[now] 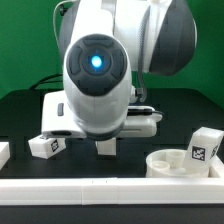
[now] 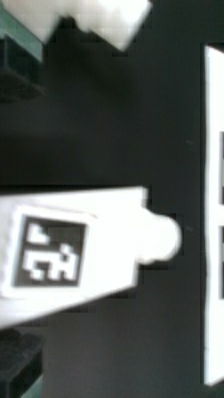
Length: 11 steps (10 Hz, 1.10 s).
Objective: Assemble stool
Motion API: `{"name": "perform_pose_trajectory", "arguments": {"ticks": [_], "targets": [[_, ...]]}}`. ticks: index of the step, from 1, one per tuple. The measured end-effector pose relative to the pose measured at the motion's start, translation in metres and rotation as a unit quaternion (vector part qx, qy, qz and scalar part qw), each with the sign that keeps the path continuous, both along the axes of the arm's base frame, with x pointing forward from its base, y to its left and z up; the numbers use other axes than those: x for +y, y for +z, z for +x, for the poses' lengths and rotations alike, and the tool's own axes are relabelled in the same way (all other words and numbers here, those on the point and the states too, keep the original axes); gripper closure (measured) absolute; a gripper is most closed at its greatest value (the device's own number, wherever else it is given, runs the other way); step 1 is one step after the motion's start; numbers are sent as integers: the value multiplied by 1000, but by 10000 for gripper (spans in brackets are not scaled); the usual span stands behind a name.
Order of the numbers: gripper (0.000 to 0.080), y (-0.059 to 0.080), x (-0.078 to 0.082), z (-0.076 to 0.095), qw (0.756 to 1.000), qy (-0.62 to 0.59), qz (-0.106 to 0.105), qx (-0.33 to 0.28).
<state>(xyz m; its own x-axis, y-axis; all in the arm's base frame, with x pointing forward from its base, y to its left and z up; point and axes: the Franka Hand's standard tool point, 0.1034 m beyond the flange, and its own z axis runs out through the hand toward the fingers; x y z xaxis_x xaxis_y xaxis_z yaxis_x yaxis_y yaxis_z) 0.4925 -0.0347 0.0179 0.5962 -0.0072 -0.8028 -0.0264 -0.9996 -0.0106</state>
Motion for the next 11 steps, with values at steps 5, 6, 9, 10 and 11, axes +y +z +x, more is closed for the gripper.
{"name": "perform_pose_trajectory", "arguments": {"ticks": [5, 6, 9, 10, 11], "targets": [[151, -11, 1, -1, 1000, 2, -3, -18], [151, -13, 2, -1, 1000, 3, -4, -21], [398, -14, 5, -1, 1000, 5, -3, -22], [476, -14, 5, 0, 1000, 6, -3, -23], [476, -14, 5, 0, 1000, 5, -3, -23]]}}
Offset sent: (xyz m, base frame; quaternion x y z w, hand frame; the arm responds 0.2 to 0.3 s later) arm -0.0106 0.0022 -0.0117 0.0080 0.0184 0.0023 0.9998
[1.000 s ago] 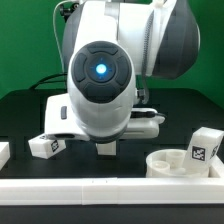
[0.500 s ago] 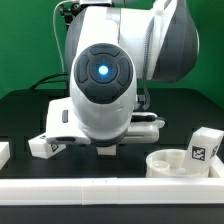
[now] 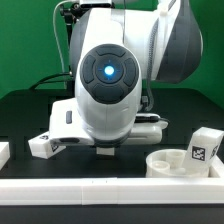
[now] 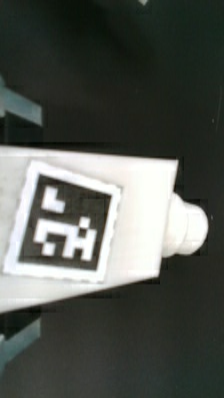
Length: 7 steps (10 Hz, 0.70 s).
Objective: Assemble stool
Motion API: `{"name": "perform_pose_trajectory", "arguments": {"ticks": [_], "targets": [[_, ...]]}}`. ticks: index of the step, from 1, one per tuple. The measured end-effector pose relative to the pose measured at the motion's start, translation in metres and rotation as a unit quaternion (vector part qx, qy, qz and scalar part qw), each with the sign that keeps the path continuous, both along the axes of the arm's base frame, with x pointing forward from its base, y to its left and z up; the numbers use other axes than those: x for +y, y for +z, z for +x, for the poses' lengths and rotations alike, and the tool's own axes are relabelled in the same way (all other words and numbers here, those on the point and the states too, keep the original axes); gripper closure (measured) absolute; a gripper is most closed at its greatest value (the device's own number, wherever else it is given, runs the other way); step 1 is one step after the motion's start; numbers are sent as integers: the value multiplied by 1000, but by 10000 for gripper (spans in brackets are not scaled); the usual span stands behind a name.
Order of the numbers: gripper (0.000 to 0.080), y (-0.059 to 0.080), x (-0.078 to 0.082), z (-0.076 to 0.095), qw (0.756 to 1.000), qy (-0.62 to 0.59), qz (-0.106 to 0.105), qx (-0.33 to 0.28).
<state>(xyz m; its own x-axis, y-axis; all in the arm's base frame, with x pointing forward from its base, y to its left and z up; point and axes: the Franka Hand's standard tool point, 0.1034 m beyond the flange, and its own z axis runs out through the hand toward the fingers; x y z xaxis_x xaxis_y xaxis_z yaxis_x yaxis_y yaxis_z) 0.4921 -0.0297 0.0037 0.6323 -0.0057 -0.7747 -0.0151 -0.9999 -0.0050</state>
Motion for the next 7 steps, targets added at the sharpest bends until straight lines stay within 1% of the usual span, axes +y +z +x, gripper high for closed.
{"name": "perform_pose_trajectory", "arguments": {"ticks": [1, 2, 3, 4, 5, 7], "targets": [[476, 0, -1, 1, 1000, 0, 1, -1], [476, 4, -1, 5, 1000, 3, 1, -6], [476, 13, 2, 12, 1000, 5, 2, -16], [476, 26, 8, 19, 1000, 7, 0, -27], [476, 40, 17, 27, 999, 9, -3, -39], [476, 56, 34, 35, 998, -10, -33, -53]]}}
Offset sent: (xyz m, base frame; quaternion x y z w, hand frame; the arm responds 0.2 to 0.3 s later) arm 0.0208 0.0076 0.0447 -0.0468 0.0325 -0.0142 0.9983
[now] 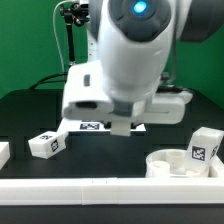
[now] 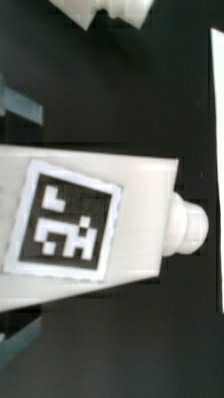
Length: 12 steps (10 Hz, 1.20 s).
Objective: Assemble stool
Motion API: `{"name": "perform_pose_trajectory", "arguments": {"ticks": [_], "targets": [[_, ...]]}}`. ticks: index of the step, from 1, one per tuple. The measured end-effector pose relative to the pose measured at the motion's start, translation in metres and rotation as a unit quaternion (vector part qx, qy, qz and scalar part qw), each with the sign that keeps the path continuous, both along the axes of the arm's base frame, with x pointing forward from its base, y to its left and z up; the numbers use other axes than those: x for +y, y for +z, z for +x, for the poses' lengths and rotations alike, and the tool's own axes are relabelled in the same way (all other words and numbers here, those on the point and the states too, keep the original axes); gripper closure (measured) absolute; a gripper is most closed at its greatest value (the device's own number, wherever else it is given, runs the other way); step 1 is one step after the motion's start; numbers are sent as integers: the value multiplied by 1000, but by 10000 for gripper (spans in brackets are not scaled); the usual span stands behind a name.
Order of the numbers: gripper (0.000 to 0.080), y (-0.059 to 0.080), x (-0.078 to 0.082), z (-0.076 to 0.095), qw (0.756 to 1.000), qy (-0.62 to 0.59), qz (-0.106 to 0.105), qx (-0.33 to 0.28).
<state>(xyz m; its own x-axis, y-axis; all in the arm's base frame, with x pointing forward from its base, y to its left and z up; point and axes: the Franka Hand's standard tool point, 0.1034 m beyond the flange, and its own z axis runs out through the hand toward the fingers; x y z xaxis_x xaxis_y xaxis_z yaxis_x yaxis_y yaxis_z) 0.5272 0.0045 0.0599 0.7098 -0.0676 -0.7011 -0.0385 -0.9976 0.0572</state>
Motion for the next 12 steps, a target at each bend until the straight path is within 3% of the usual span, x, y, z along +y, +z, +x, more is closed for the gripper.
{"name": "perform_pose_trajectory", "arguments": {"ticks": [3, 5, 6, 9, 10, 12], "targets": [[476, -4, -2, 2, 1000, 6, 6, -9], [476, -7, -2, 16, 997, 9, 5, -71], [476, -2, 0, 18, 995, 9, 5, -97], [475, 40, 10, 45, 983, 14, 10, -183], [475, 46, 12, 55, 974, 16, 11, -225], [475, 42, 11, 57, 958, 17, 10, -285]]}}
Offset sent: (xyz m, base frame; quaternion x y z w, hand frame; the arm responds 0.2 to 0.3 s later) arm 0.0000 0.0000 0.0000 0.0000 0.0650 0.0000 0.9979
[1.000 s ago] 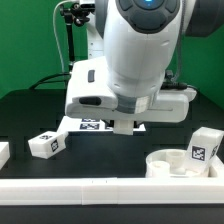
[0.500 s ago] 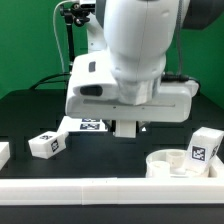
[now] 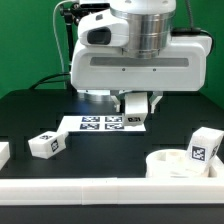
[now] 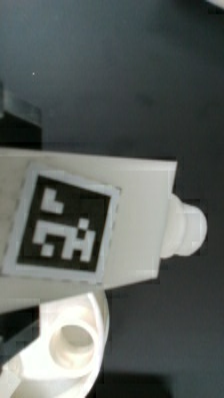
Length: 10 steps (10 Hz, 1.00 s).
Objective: Assemble stool
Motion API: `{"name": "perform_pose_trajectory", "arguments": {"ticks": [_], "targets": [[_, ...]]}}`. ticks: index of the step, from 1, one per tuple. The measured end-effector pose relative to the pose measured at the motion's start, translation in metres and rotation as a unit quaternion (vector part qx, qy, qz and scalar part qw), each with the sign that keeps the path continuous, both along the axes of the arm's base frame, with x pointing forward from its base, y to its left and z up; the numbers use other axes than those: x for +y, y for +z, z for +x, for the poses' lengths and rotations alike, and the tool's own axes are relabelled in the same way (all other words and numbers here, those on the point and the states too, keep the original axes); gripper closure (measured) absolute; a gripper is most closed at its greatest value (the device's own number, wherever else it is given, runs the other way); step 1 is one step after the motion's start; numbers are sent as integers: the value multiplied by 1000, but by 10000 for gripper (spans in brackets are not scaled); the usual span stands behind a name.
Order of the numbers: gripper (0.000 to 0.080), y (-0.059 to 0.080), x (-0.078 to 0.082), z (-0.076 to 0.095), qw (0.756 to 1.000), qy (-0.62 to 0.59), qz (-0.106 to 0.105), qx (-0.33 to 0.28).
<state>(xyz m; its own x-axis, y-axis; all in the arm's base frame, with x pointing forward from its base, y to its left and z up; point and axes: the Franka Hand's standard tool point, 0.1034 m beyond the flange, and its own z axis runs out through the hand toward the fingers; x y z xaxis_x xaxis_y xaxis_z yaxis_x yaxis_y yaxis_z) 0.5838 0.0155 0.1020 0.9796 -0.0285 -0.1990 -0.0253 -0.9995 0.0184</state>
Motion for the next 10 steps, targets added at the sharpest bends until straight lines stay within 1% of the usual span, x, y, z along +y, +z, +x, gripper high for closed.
{"name": "perform_pose_trajectory", "arguments": {"ticks": [1, 2, 3, 5, 6, 7, 8, 9, 10], "targets": [[475, 0, 0, 7, 999, 1, -1, -43], [475, 1, -1, 9, 997, 3, -1, -77], [475, 3, -2, 13, 995, 6, -2, -100], [475, 11, -4, 32, 983, 9, -6, -181], [475, 12, -5, 38, 976, 9, -8, -216], [475, 12, -6, 40, 965, 10, -12, -260], [475, 10, -7, 38, 958, 11, -14, -286], [475, 9, -8, 37, 954, 12, -16, -298], [475, 8, -7, 37, 956, 12, -15, -292]]}}
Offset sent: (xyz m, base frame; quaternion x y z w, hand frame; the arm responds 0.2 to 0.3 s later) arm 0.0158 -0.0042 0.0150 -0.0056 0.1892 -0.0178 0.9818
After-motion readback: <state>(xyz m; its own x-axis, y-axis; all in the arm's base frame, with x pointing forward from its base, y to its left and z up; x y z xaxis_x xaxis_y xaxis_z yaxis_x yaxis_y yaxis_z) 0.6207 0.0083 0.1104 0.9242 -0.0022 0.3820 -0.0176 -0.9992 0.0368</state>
